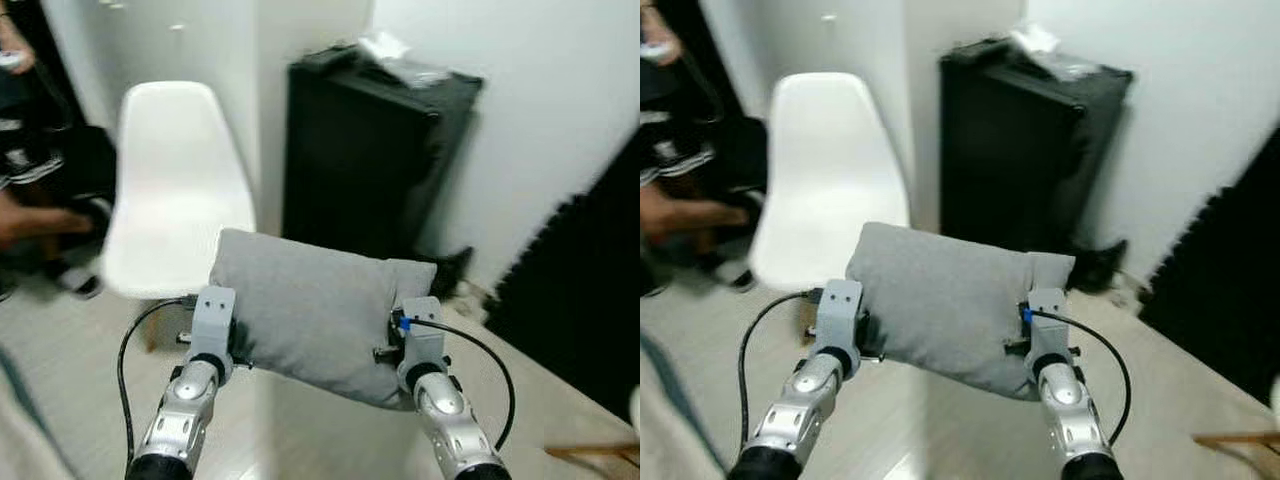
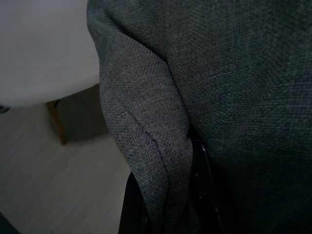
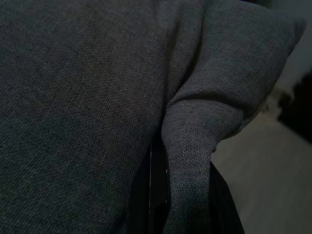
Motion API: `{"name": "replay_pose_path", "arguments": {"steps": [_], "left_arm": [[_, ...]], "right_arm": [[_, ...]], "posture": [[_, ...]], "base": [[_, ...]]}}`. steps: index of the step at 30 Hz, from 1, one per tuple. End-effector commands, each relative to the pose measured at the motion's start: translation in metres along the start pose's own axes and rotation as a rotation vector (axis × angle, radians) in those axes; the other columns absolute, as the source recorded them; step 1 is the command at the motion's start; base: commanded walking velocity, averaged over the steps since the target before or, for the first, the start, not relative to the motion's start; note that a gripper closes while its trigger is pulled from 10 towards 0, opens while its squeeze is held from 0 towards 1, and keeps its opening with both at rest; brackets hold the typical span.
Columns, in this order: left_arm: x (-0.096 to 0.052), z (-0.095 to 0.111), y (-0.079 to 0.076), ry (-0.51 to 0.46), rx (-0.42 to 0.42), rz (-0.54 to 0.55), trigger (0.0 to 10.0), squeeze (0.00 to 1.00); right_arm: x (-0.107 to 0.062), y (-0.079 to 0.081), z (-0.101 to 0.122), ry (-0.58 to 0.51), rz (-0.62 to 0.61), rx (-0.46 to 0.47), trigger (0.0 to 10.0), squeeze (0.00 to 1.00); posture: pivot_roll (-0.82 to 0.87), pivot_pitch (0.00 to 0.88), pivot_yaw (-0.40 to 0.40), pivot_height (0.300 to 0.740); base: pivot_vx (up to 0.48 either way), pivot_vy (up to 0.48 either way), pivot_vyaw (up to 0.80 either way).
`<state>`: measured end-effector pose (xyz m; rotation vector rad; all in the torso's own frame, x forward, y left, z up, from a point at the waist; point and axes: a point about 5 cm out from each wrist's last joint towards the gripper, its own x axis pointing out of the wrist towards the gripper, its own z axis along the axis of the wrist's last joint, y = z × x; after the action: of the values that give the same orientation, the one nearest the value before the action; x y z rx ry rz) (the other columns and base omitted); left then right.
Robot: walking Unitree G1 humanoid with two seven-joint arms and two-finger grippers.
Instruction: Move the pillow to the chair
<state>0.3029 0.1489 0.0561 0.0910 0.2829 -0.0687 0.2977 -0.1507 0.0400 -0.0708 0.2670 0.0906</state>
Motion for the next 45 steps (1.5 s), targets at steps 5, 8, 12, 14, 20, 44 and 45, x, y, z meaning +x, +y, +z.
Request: {"name": "replay_pose_path", "arguments": {"steps": [5, 8, 12, 14, 20, 44, 45], "left_arm": [[0.0014, 0.0038, -0.0047, -0.012, -0.004, -0.027, 10.0, 0.0], [0.0015, 0.0041, -0.0046, -0.013, 0.0, -0.024, 10.0, 0.0], [0.0014, 0.004, -0.0049, -0.014, 0.005, -0.025, 10.0, 0.0], [0.0012, 0.0033, -0.0052, -0.012, 0.001, -0.031, 10.0, 0.0], [0.0004, 0.0024, -0.0049, -0.008, 0.001, -0.033, 10.0, 0.0], [-0.0004, 0.0012, -0.003, 0.001, -0.003, -0.029, 10.0, 0.0], [-0.0004, 0.0012, -0.003, 0.001, -0.003, -0.029, 10.0, 0.0]], "right_arm": [[0.0011, 0.0012, 0.0017, -0.002, 0.009, -0.011, 10.0, 0.0], [0.0014, 0.0008, 0.0016, -0.001, 0.009, -0.011, 10.0, 0.0], [0.0022, 0.0011, 0.0024, -0.001, 0.012, -0.013, 10.0, 0.0], [0.0027, 0.0014, 0.0029, -0.002, 0.014, -0.015, 10.0, 0.0], [0.0038, 0.0009, 0.0024, 0.002, 0.018, -0.021, 10.0, 0.0], [0.0037, 0.0011, 0.0006, 0.01, 0.015, -0.025, 10.0, 0.0], [0.0037, 0.0011, 0.0006, 0.01, 0.015, -0.025, 10.0, 0.0]], "posture": [[-0.02, 0.094, -0.012, 0.74], [-0.02, 0.089, -0.014, 0.74], [-0.02, 0.081, -0.019, 0.74], [-0.02, 0.079, -0.021, 0.74], [-0.02, 0.073, -0.023, 0.74], [-0.02, 0.088, -0.023, 0.74], [-0.02, 0.088, -0.023, 0.74]], "base": [[0.0, 0.0, -0.8], [0.0, 0.0, -0.8], [0.0, 0.0, -0.8], [0.0, 0.0, -0.8], [0.0, 0.0, -0.8], [0.0, 0.0, -0.8], [0.0, 0.0, -0.8]]}}
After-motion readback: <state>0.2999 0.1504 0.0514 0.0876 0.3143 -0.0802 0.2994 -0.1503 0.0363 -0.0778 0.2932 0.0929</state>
